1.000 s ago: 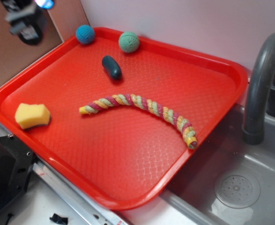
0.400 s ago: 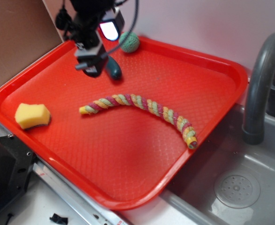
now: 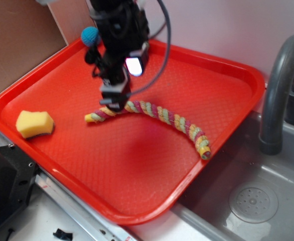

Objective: Grab the multicolored rope.

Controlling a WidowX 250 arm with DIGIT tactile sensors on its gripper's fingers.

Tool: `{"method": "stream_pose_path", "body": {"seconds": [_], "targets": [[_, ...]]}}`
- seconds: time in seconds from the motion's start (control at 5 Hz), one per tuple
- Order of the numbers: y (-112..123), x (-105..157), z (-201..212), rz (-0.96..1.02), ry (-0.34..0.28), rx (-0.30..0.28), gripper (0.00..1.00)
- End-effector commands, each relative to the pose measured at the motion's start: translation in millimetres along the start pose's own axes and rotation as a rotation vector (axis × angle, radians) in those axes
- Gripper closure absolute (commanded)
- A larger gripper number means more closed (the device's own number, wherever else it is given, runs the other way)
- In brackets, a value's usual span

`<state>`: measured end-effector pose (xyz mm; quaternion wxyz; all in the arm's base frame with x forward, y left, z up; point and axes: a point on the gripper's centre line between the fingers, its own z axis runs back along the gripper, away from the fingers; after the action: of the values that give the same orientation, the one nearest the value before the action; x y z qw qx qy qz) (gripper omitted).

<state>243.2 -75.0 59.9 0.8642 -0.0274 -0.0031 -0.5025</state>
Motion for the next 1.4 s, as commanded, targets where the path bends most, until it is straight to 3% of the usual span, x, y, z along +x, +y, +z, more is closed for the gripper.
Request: {"method": "stream_pose_path", "body": {"seconds": [0.0, 0.2, 0.4, 0.8, 1.0, 1.2], "targets": [[-3, 2, -41, -0.018, 0.083, -0.043, 0.0], [-4, 5, -45, -0.013, 0.099, -0.029, 0.0], [-7, 6, -48, -0.022, 0.13, 0.004, 1.0], [-15, 12, -51, -0.05, 0.143, -0.004, 1.0], [-20, 17, -32, -0.009, 0.121, -0.041, 1.0], [-25, 11, 15, 0.242, 0.117, -0.012, 1.0]]}}
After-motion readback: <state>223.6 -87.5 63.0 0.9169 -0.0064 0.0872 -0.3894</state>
